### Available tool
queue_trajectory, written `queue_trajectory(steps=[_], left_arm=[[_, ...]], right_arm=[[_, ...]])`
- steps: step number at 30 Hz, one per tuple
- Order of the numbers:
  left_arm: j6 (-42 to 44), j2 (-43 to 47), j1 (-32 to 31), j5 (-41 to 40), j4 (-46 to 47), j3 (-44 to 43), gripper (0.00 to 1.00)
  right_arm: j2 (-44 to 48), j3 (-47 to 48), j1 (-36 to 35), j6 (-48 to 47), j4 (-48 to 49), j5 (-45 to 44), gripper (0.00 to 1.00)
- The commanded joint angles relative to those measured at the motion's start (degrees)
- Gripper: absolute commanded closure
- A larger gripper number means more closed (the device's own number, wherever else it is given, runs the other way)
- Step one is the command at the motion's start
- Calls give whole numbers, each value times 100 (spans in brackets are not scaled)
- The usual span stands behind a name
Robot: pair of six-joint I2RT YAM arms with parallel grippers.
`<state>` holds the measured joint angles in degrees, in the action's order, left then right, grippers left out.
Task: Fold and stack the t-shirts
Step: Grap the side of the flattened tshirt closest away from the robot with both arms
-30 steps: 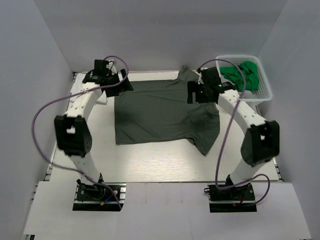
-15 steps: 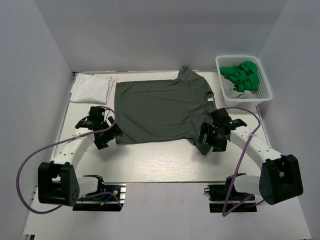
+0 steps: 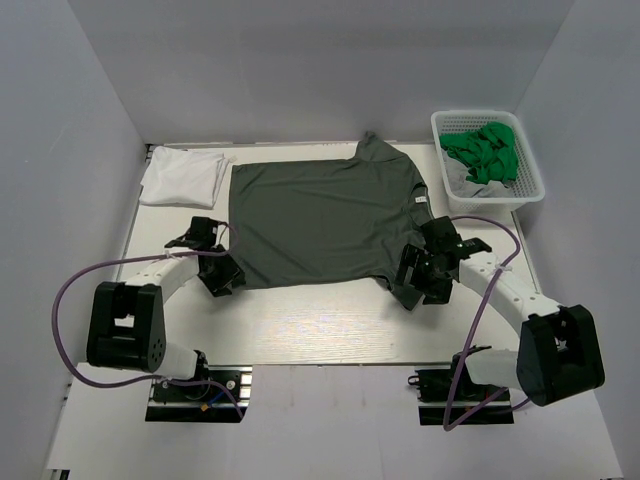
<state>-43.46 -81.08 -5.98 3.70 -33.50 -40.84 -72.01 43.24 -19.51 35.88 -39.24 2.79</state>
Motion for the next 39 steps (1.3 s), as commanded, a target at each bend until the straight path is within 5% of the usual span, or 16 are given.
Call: queue_trajectory(steps=[1, 2, 3, 4, 6, 15, 26, 29, 30, 33, 39], left_arm=[[-31, -241, 18, 86, 256, 146, 49], [-31, -242, 18, 87, 308, 146, 56], [-31, -320, 18, 87, 309, 146, 77], [-31, -399, 18, 87, 309, 146, 88], [-31, -478, 18, 147, 309, 77, 100], [-31, -295, 18, 201, 142, -108, 100], [136, -128, 18, 78, -560, -494, 100], [189, -180, 18, 17, -850, -662, 100], [189, -180, 18, -36, -921, -749, 100], [251, -180, 18, -89, -1202, -882, 100], [364, 319, 18, -89, -1738, -838, 100]], right_arm=[[-85, 0, 0, 121, 22, -59, 10], [-85, 0, 17, 121, 31, -68, 10], [-77, -18, 8, 121, 31, -68, 10], [-103, -26, 8, 112, 22, -68, 10], [-120, -44, 9, -2, -39, -41, 10], [-129, -545, -9, -142, 259, 600, 20], [-498, -536, 17, -2, 839, -85, 31], [-604, -545, 0, 51, 892, -164, 56], [-578, -536, 8, 60, 805, -191, 75], [-245, -510, 26, 51, 263, -147, 93], [880, -623, -1, 86, -1048, 169, 100]])
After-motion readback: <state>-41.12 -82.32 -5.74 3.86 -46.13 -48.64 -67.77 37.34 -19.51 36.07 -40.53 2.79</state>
